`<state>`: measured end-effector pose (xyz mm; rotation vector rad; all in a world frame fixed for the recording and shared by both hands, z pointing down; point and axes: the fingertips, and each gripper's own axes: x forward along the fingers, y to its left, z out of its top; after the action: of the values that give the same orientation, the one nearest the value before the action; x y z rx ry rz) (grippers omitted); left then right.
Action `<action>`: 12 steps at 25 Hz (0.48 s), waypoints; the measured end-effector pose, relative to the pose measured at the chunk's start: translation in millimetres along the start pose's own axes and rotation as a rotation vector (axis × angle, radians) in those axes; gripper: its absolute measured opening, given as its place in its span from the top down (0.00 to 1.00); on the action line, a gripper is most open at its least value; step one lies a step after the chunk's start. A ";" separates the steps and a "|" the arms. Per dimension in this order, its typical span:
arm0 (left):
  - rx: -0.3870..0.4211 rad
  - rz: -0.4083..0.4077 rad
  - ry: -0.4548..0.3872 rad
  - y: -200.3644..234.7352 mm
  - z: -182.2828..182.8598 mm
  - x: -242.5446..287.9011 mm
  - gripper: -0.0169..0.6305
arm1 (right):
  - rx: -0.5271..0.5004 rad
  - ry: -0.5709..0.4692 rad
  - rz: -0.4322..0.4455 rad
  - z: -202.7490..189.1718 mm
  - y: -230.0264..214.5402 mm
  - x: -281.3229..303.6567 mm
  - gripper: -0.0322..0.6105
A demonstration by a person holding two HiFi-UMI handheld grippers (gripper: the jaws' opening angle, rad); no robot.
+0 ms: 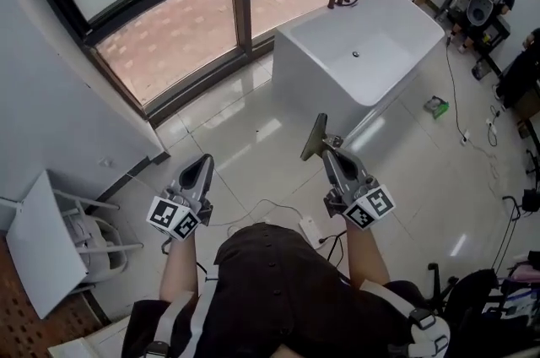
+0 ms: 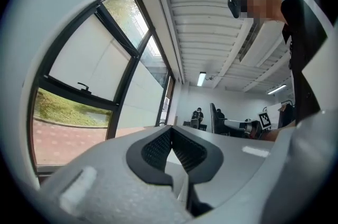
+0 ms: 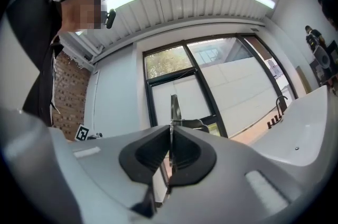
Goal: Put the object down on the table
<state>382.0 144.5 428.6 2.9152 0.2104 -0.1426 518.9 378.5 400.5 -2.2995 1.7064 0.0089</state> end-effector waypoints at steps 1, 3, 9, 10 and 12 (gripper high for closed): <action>-0.005 0.021 -0.002 5.3 1.7 -5.8 0.97 | 0.003 0.004 0.024 0.3 3.7 8.4 0.95; -0.008 0.070 0.000 16.5 7.0 -19.0 0.97 | 0.010 0.016 0.064 -2.4 10.5 26.6 0.95; -0.007 0.190 -0.034 65.5 15.3 -68.2 0.97 | 0.037 0.062 0.172 -30.2 40.7 96.1 0.95; -0.003 0.205 -0.042 73.8 15.4 -75.9 0.97 | 0.045 0.066 0.189 -33.5 47.6 105.5 0.95; -0.002 0.237 -0.052 92.2 16.7 -89.1 0.97 | 0.054 0.071 0.217 -39.6 59.8 123.8 0.95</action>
<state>306.9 39.9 441.3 2.9013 -0.1429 -0.1792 494.0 237.7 404.7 -2.0892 1.9589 -0.0759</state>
